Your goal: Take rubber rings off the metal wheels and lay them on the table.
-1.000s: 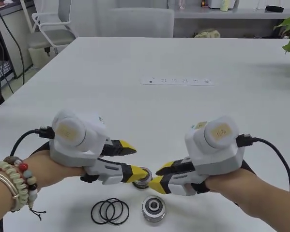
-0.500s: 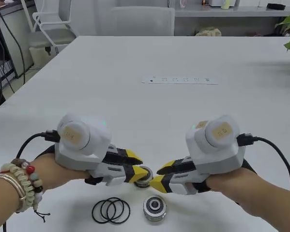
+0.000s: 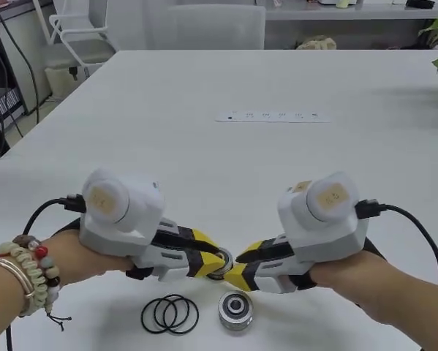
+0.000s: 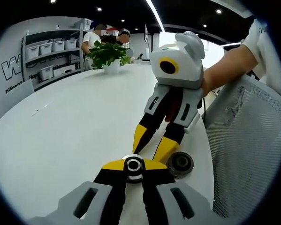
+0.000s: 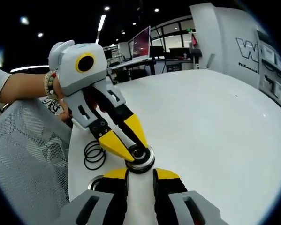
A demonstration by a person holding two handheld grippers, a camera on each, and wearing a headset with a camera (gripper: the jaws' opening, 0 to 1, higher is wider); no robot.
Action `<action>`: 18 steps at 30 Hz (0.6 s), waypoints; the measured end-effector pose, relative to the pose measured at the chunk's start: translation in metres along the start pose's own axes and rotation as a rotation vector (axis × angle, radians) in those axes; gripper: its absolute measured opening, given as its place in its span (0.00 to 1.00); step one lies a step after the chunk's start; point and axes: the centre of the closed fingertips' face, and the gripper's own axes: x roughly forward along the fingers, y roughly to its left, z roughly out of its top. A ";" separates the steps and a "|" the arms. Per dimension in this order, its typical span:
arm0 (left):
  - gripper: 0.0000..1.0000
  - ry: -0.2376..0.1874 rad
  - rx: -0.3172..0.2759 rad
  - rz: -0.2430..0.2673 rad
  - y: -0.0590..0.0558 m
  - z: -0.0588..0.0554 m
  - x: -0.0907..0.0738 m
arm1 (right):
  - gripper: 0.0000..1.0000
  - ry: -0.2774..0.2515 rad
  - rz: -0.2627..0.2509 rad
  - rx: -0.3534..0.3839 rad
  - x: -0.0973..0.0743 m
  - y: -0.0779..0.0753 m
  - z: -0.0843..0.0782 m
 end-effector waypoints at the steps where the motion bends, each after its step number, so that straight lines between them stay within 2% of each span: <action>1: 0.07 0.000 0.006 0.003 0.000 0.000 0.000 | 0.18 0.001 0.001 -0.003 0.000 0.000 0.000; 4: 0.10 0.021 0.046 0.020 0.003 -0.004 0.002 | 0.18 0.005 0.004 -0.017 0.002 0.002 -0.001; 5: 0.10 0.049 0.052 0.006 -0.002 -0.008 0.003 | 0.17 0.006 0.006 -0.020 0.002 0.003 -0.001; 6: 0.10 0.028 0.078 0.009 0.000 -0.006 -0.001 | 0.17 0.005 0.004 -0.020 0.002 0.002 -0.001; 7: 0.09 0.031 0.051 0.008 0.000 -0.007 -0.002 | 0.18 0.005 0.002 -0.019 0.002 0.001 -0.001; 11: 0.09 0.028 0.053 0.009 0.002 -0.004 0.001 | 0.15 0.007 -0.001 -0.028 0.003 0.000 -0.002; 12: 0.08 0.032 0.018 0.006 -0.001 -0.006 0.000 | 0.14 0.010 -0.002 -0.033 0.003 0.000 -0.003; 13: 0.08 0.027 0.039 0.006 0.001 -0.004 0.001 | 0.14 0.006 0.000 -0.050 0.004 0.001 -0.002; 18: 0.08 0.016 0.037 0.009 0.001 -0.003 0.003 | 0.11 0.014 -0.008 -0.087 0.003 -0.001 -0.003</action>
